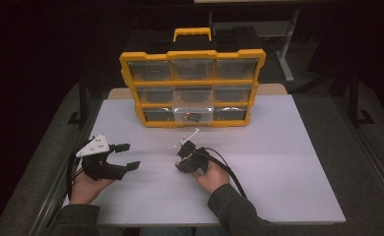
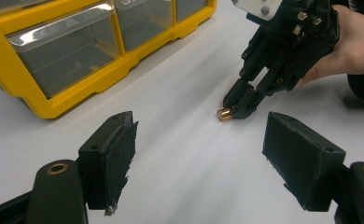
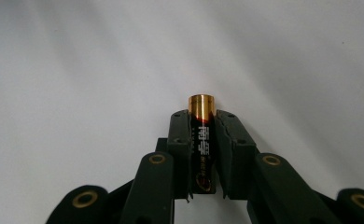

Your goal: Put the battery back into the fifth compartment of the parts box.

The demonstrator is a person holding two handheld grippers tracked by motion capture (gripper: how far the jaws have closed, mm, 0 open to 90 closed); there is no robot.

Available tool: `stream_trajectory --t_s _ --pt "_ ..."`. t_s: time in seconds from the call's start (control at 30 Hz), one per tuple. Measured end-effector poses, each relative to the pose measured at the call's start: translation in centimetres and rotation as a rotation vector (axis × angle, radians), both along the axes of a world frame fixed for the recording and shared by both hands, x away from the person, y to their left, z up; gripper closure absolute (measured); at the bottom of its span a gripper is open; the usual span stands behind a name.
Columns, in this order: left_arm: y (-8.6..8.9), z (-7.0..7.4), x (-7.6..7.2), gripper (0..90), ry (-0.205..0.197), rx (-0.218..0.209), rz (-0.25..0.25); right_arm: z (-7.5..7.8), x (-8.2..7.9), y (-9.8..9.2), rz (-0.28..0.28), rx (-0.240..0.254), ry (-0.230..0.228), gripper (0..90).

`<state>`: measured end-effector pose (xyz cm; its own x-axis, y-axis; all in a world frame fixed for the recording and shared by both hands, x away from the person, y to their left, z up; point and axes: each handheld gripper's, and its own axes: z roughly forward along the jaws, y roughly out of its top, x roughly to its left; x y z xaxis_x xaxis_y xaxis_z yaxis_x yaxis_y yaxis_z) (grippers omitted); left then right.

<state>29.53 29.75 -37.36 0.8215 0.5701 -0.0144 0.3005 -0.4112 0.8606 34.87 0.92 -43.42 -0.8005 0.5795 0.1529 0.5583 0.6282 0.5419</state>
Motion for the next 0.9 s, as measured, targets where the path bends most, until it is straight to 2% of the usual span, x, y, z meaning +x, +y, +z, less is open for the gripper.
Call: stream_trajectory --t_s 0.1,0.3,0.37,0.43,0.5,0.63,0.77,0.83,0.9 --pt "0.0 0.0 0.0 24.7 0.004 -0.002 0.002 0.0 0.1 -0.1 0.014 0.003 0.003 76.0" --pt "0.0 0.0 0.0 24.7 0.005 0.004 -0.001 -0.1 1.0 -0.6 0.044 0.04 0.047 76.2" --pt "0.0 0.0 0.0 24.7 0.006 0.003 -0.001 0.0 1.1 -0.8 0.031 0.042 0.069 76.2" --pt "-0.1 -0.1 0.0 24.7 0.009 -0.003 0.002 0.1 1.3 -1.0 0.052 0.059 0.054 76.2" --pt "-0.1 -0.1 0.0 24.7 0.01 -0.003 0.002 0.6 1.2 -1.1 0.055 0.073 0.064 76.2" --pt "-0.1 -0.1 0.0 24.5 0.01 -0.005 0.004 1.6 1.2 -1.3 0.08 0.082 0.051 76.2" --pt "-0.1 0.0 0.0 24.5 0.009 -0.006 0.005 2.8 1.0 -1.5 0.107 0.057 0.022 76.3" --pt "-0.1 0.0 0.0 24.0 0.01 -0.006 0.008 3.3 0.9 -1.7 0.118 0.063 0.007 76.2" --pt "-0.1 -0.1 0.0 23.7 0.011 -0.008 0.01 3.9 0.9 -1.9 0.117 0.074 0.01 76.3"
